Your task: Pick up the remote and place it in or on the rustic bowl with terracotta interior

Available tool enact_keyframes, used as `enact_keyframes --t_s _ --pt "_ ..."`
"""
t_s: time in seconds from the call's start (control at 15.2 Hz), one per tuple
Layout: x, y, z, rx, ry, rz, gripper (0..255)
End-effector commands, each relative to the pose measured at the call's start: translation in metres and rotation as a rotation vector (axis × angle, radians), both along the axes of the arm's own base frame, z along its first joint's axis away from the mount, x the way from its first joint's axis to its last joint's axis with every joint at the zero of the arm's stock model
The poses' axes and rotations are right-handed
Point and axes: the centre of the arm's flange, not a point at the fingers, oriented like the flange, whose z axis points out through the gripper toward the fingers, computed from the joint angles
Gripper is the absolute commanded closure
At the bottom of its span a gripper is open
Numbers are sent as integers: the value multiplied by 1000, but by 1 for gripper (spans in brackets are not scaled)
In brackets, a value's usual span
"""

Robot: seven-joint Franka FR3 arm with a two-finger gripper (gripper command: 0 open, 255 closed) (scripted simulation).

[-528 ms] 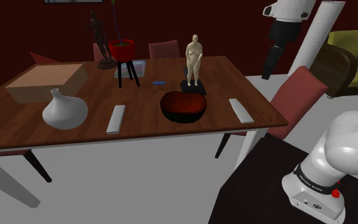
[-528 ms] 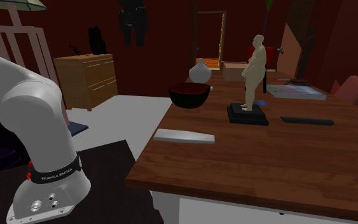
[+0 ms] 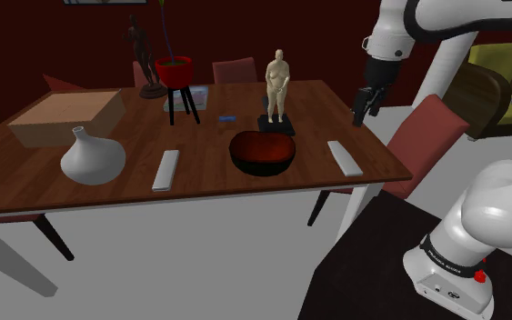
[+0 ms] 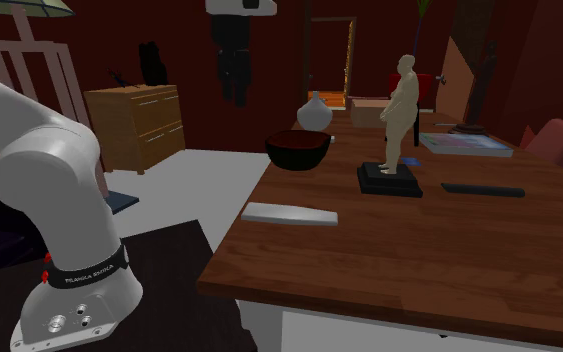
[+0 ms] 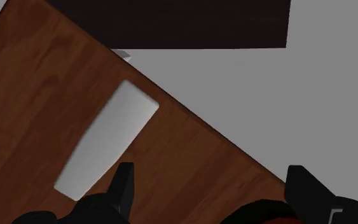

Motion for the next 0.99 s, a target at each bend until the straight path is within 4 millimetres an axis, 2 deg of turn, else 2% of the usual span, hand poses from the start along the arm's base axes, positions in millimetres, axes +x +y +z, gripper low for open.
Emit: enact_keyframes --t_s 0.0,0.46,0.92 --pt "12 -11 -22 -4 -1 -70 0" --pt "46 -53 -96 -18 3 -307 0" --pt "70 -102 -169 -31 7 -545 0"
